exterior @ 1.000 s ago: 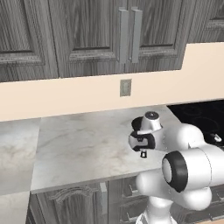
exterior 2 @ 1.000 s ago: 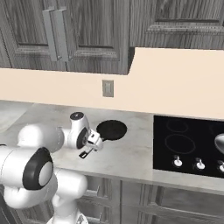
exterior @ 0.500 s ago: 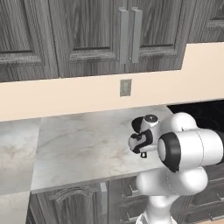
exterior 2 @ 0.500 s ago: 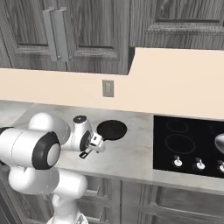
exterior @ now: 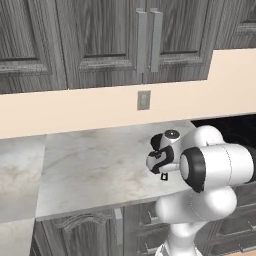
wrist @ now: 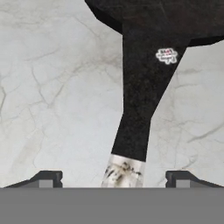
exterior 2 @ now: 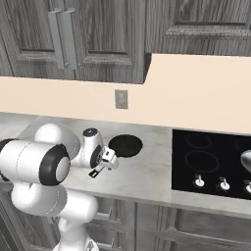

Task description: Place both pans onto different burners. Then place the squash and the steak on different pans.

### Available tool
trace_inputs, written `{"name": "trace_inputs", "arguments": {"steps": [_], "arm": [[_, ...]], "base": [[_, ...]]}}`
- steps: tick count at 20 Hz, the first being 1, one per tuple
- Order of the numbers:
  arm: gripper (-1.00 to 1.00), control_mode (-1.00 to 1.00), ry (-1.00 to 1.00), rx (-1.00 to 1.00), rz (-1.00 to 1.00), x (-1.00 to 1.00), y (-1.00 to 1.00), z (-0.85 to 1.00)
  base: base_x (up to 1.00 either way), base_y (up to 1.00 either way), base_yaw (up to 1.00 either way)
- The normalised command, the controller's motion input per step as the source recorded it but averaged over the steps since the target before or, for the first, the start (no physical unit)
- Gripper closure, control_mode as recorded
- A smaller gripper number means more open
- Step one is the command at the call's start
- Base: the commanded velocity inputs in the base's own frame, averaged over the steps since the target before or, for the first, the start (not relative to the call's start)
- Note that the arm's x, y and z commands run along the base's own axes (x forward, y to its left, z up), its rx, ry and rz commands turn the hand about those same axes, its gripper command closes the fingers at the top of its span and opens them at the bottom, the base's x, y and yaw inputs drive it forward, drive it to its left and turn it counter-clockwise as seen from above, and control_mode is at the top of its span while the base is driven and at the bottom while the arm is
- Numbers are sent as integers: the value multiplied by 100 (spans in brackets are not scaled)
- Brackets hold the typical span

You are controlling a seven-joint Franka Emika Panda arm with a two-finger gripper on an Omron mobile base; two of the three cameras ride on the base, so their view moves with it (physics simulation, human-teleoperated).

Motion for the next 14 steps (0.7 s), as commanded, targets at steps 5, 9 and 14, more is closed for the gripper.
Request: {"name": "trace_inputs", "arguments": {"steps": [5,9,14], "arm": [[100,-100,0,0,0,0,0,-8],[100,-100,0,0,0,0,0,-21],[100,-100,0,0,0,0,0,-29]], "base": [[0,0,0],[0,0,0],[0,0,0]]}}
